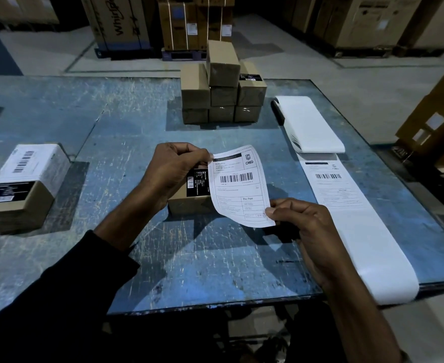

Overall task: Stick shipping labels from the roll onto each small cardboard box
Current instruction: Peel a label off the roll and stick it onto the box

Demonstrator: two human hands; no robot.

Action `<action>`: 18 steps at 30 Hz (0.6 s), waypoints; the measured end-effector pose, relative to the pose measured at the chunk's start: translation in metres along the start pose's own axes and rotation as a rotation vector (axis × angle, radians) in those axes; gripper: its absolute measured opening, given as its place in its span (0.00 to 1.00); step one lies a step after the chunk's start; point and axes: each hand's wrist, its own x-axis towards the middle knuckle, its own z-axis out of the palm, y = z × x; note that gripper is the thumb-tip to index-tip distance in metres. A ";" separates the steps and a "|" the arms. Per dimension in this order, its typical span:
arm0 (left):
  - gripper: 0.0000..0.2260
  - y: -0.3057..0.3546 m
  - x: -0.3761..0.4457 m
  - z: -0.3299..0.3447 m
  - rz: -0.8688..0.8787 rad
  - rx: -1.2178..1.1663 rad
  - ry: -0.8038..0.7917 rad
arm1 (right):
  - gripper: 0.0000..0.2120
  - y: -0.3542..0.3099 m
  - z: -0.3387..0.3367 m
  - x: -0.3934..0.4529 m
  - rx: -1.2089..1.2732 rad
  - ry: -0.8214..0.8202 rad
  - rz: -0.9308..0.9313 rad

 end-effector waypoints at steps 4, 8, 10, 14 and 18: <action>0.07 -0.001 0.000 0.000 0.004 -0.002 -0.005 | 0.09 0.000 0.000 0.000 -0.003 0.008 0.003; 0.07 -0.001 0.001 -0.001 -0.001 -0.005 -0.010 | 0.08 0.000 0.000 0.000 -0.017 0.011 0.008; 0.07 -0.002 0.002 -0.001 -0.002 -0.006 -0.009 | 0.08 -0.001 0.000 0.000 -0.014 0.015 0.013; 0.08 -0.003 0.003 -0.001 0.003 -0.006 -0.006 | 0.09 -0.003 0.001 -0.001 -0.007 0.015 0.016; 0.08 -0.003 0.002 0.000 0.007 0.007 0.000 | 0.13 -0.005 0.002 -0.002 0.000 0.009 0.014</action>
